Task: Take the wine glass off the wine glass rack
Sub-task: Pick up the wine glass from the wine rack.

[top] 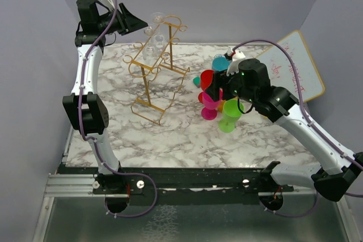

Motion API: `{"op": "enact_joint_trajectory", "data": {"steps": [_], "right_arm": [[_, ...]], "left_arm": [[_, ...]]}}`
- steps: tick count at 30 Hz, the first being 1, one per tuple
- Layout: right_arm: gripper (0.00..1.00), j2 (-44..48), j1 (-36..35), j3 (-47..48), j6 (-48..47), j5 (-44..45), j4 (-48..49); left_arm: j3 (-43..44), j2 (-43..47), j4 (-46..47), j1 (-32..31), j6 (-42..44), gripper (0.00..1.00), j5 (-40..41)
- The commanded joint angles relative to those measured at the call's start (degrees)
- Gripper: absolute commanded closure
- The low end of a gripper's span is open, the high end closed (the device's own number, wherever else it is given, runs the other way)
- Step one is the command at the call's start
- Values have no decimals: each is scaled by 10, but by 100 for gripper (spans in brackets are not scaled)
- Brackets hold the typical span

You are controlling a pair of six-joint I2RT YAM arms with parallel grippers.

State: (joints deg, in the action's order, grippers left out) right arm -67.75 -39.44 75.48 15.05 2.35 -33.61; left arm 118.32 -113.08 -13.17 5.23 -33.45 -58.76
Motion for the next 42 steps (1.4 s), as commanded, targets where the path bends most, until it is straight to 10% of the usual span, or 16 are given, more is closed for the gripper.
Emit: {"op": "enact_joint_trajectory", "data": {"steps": [1, 26, 42], "right_arm": [[31, -10, -2, 10, 5, 11, -31], [30, -10, -2, 9, 3, 18, -43], [30, -14, -2, 9, 0, 22, -43]], "left_arm": [[-10, 2, 4, -3, 4, 48, -36], [3, -4, -26, -5, 26, 100, -54], [39, -10, -36, 16, 2, 100, -40]]}}
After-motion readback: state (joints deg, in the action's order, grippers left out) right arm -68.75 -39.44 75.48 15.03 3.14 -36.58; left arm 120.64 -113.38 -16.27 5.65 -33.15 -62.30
